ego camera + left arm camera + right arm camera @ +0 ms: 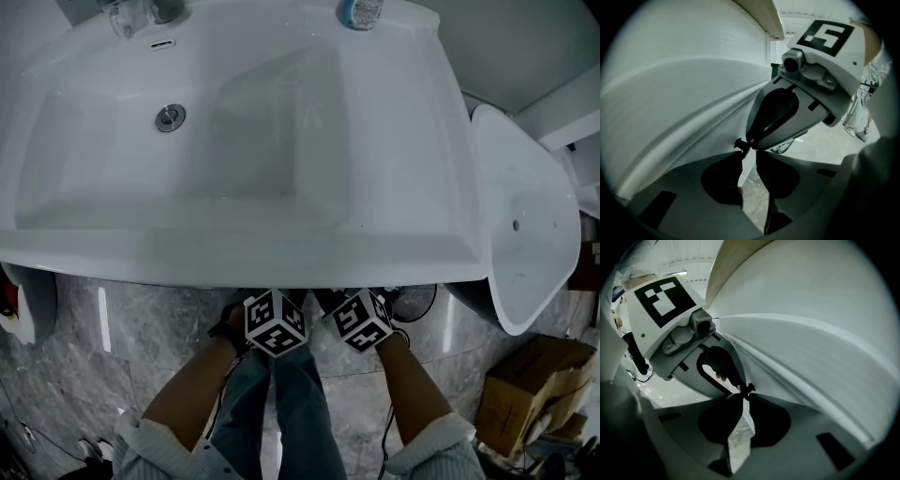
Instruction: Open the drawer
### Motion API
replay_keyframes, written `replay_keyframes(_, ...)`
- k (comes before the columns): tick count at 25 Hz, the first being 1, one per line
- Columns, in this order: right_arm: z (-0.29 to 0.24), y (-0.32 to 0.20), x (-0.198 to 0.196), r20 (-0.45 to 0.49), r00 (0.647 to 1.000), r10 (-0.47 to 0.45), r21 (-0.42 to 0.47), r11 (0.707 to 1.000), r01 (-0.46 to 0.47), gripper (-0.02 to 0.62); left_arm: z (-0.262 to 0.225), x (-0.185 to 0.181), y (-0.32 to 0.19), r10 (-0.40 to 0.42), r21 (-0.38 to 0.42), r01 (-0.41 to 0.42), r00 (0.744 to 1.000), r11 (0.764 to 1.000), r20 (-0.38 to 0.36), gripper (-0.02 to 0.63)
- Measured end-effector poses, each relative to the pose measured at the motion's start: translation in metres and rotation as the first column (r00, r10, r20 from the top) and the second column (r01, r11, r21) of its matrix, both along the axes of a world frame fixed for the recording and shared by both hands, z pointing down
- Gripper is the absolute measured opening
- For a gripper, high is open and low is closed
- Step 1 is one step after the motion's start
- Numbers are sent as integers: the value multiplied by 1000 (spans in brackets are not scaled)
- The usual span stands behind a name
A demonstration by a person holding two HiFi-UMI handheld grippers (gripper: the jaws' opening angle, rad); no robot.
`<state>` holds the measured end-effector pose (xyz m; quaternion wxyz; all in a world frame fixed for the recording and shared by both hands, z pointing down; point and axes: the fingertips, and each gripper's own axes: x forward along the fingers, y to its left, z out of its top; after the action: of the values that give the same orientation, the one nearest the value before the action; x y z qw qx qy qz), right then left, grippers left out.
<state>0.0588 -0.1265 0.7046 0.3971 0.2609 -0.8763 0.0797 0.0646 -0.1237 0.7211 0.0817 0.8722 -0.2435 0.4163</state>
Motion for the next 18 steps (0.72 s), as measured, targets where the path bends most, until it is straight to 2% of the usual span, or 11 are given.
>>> replay_keyframes(6, 1, 1, -1, 66, 996, 52, -98, 994, -46, 35, -3, 0, 1, 13, -10, -13, 1000, 1000, 5, 95)
replay_keyframes(18, -2, 4, -2, 63, 995, 82, -135, 988, -73, 37, -6, -2, 4, -8, -17, 8, 1000, 1000, -4, 95)
